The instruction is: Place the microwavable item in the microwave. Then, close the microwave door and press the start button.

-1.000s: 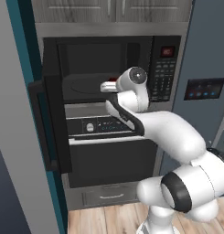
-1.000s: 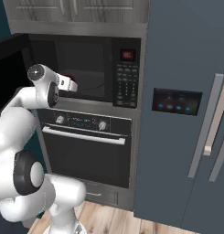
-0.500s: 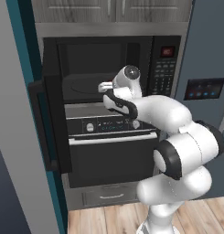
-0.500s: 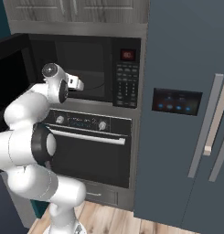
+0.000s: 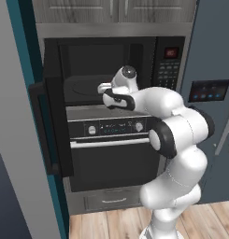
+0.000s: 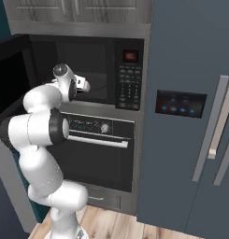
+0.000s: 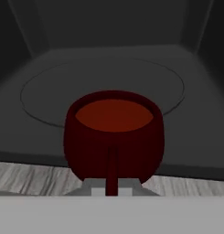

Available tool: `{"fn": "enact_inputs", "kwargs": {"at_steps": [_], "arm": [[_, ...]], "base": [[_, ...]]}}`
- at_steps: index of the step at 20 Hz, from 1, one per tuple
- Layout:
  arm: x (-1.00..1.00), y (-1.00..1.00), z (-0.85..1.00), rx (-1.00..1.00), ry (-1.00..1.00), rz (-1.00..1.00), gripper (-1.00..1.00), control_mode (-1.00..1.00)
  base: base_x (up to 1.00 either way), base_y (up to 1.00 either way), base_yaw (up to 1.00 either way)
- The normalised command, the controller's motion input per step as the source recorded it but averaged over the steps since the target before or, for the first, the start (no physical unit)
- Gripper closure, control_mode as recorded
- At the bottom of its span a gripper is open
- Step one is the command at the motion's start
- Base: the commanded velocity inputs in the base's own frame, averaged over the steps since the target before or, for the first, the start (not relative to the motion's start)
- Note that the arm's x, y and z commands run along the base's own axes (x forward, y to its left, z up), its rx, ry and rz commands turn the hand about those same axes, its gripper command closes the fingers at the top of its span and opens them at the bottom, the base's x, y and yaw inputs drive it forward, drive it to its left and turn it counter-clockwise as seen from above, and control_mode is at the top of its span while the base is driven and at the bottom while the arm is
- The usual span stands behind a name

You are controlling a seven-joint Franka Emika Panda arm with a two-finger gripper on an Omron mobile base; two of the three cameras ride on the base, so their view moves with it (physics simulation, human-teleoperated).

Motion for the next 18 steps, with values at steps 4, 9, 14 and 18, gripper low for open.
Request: {"fn": "enact_inputs", "kwargs": {"at_steps": [4,9,14,18], "arm": [[0.76,0.20,-0.21,0.00,0.03,0.00,1.00,-1.00],[0.77,0.15,-0.23,0.00,0.02,0.00,1.00,-1.00],[0.80,0.13,-0.13,0.00,0.05,0.00,1.00,-1.00],[0.54,0.10,-0.03,0.00,0.11,0.00,1.00,-1.00]], "base": [[0.00,0.00,0.00],[0.00,0.00,0.00],[0.00,0.00,0.00],[0.00,0.00,0.00]]}}
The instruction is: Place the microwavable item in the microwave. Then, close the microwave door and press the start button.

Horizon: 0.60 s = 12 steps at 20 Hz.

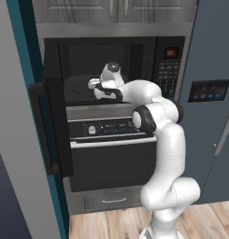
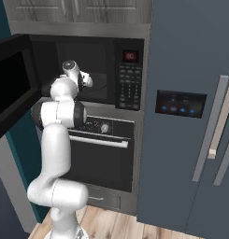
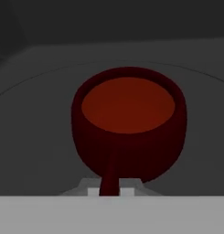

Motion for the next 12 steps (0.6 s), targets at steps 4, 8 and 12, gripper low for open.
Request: {"fn": "enact_inputs", "kwargs": {"at_steps": [4,8,12], "arm": [[0.07,0.02,-0.02,0.00,0.05,0.00,-1.00,-1.00],[-0.18,0.00,0.00,0.00,-0.02,0.00,-1.00,-1.00],[-0.77,0.00,0.00,-0.01,-0.14,0.00,-1.00,-1.00]], "base": [[0.00,0.00,0.00],[0.00,0.00,0.00],[0.00,0.00,0.00]]}}
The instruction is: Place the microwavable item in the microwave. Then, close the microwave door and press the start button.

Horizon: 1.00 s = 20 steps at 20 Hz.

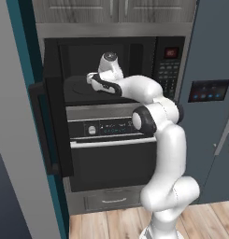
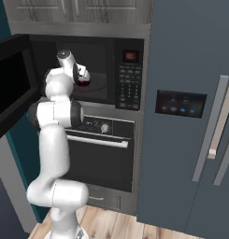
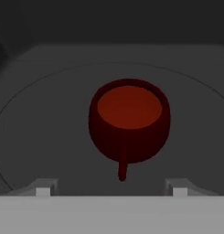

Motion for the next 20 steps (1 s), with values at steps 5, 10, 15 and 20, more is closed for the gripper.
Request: {"fn": "enact_inputs", "kwargs": {"at_steps": [5,10,15,20], "arm": [[-1.00,0.00,-0.12,0.00,-0.21,0.00,-1.00,-1.00],[-1.00,0.00,-0.11,-0.01,-0.23,0.00,-1.00,-1.00],[-1.00,0.00,0.40,-0.07,-0.29,0.00,-1.00,-1.00],[-1.00,0.00,0.83,-0.09,-0.05,0.00,-1.00,-1.00]], "base": [[0.00,0.00,0.00],[0.00,0.00,0.00],[0.00,0.00,0.00],[0.00,0.00,0.00]]}}
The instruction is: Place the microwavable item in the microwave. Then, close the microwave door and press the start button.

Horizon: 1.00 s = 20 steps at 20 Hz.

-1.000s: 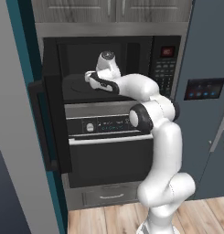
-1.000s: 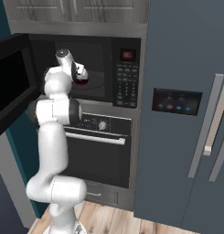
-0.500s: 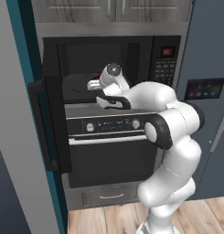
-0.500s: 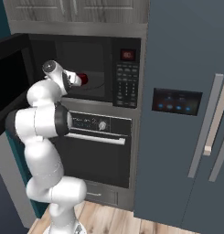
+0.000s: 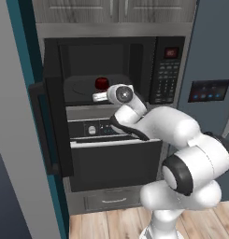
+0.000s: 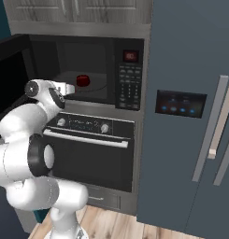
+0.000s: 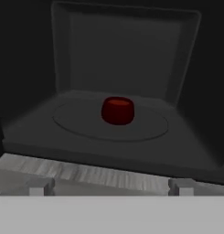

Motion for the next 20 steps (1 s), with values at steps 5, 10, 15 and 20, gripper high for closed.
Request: {"fn": "enact_inputs", "kwargs": {"at_steps": [5,10,15,20], "arm": [[-1.00,0.01,0.66,-0.16,0.01,0.00,-1.00,-1.00],[-1.00,0.01,0.89,-0.21,0.11,0.00,-1.00,-1.00],[-0.97,0.02,0.58,-0.21,0.15,0.00,-1.00,-1.00],[-1.00,0.08,0.01,-0.25,0.02,0.00,-1.00,-1.00]], "base": [[0.00,0.00,0.00],[0.00,0.00,0.00],[0.00,0.00,0.00],[0.00,0.00,0.00]]}}
